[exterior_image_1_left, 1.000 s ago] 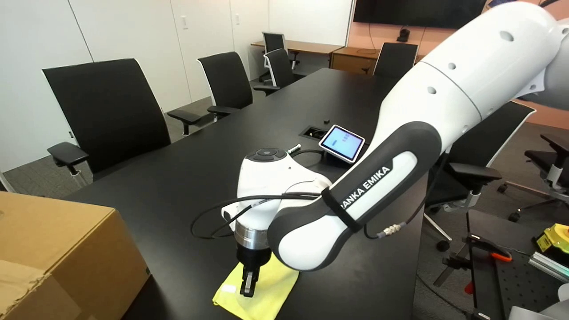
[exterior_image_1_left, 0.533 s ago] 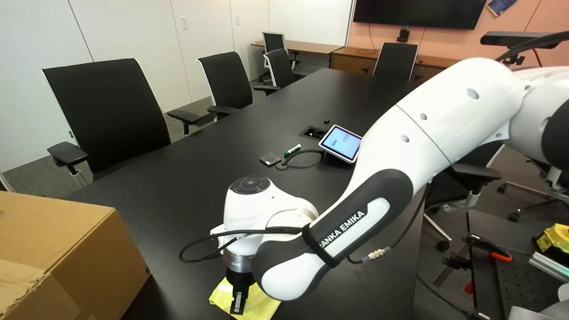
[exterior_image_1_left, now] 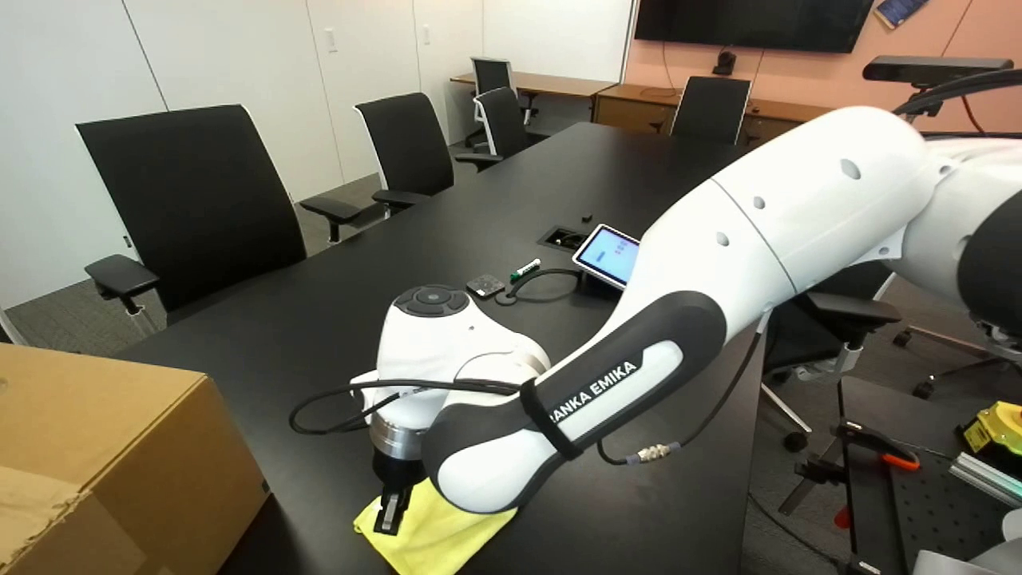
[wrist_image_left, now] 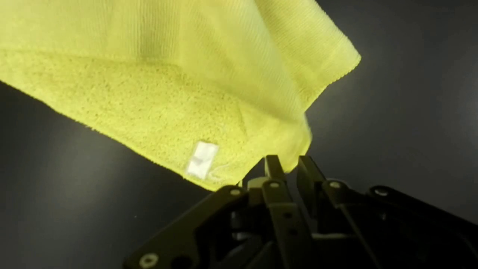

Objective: Fold the yellow towel in half

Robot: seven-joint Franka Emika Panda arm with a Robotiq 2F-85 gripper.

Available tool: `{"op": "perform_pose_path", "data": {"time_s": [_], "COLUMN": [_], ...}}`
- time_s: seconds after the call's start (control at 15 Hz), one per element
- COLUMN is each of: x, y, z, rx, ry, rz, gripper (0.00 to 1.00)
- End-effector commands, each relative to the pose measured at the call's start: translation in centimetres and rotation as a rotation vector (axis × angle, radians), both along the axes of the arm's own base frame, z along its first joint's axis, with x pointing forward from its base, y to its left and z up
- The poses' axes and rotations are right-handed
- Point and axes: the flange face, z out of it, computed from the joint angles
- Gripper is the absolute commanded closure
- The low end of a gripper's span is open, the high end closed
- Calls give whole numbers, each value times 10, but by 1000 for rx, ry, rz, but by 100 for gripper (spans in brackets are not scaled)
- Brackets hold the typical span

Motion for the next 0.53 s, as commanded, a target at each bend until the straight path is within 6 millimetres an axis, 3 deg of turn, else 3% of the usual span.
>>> {"op": "perform_pose_path", "data": {"time_s": [0.0, 0.27, 0.47], "x": [16, 25, 12], "y": [-5, -47, -88], "z": [26, 55, 89], "rx": [-28, -57, -122], "ry": [-70, -71, -4], "rz": [-44, -183, -347], "gripper": [50, 21, 0]}}
